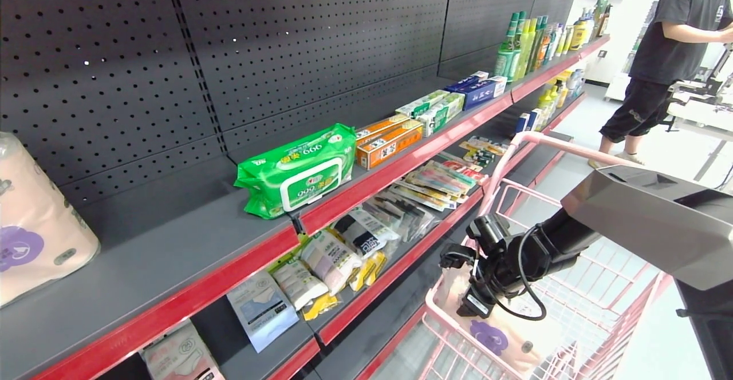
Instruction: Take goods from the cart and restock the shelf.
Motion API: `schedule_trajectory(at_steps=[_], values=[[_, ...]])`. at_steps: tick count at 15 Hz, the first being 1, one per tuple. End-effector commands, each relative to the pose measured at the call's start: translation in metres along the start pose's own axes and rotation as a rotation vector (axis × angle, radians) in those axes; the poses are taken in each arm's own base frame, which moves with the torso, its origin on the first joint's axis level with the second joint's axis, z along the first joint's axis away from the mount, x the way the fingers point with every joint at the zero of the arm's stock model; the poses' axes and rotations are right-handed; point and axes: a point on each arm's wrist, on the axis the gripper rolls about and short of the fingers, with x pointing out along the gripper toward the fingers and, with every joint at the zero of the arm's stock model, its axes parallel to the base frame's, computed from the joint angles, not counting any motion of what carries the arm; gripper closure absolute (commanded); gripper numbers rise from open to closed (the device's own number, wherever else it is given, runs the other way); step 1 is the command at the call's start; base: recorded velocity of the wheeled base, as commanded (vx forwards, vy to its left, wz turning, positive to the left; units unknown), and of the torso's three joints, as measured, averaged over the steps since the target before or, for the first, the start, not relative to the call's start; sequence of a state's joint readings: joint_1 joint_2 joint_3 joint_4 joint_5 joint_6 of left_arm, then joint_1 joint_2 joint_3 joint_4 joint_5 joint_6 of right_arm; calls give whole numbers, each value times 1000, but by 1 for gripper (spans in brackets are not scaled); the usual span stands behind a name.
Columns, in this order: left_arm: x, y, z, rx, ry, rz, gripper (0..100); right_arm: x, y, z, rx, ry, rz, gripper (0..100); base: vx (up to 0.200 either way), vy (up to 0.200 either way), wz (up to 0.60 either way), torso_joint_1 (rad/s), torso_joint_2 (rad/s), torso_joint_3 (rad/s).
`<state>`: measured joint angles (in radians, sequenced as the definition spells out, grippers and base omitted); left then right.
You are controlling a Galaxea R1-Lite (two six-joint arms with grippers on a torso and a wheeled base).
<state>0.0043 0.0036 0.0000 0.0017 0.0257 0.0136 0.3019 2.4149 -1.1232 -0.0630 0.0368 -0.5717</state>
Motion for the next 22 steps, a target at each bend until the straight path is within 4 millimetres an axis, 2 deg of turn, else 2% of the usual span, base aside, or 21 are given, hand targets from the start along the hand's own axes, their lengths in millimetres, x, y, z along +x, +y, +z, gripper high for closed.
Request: schedule_trajectory(at_steps=[1,4,5,8,12,16,20,22], values=[[0,0,0,0,1,1,0,0,1,-5,9,18,8,100,0,0,0,0,0,0],[0,0,0,0,1,1,0,-22,-3,-4,56,54,28,100,0,0,0,0,0,0],[0,0,0,0,1,1,0,-23,-3,-3,62,50,26,100,0,0,0,0,0,0],[0,0,0,-1,1,1,0,-57,-24,5,116,-17,-85,100,0,0,0,0,0,0],[0,0,0,0,1,1,0,-90,-40,5,163,-71,-165,100,0,0,0,0,0,0],[0,0,0,-1,1,1,0,-141,-59,0,256,-176,-256,100,0,0,0,0,0,0],[0,0,0,-1,1,-1,0,-177,-60,-1,263,-250,-312,100,0,0,0,0,0,0],[0,0,0,-3,1,1,0,-202,-58,0,286,-310,-344,100,0,0,0,0,0,0]])
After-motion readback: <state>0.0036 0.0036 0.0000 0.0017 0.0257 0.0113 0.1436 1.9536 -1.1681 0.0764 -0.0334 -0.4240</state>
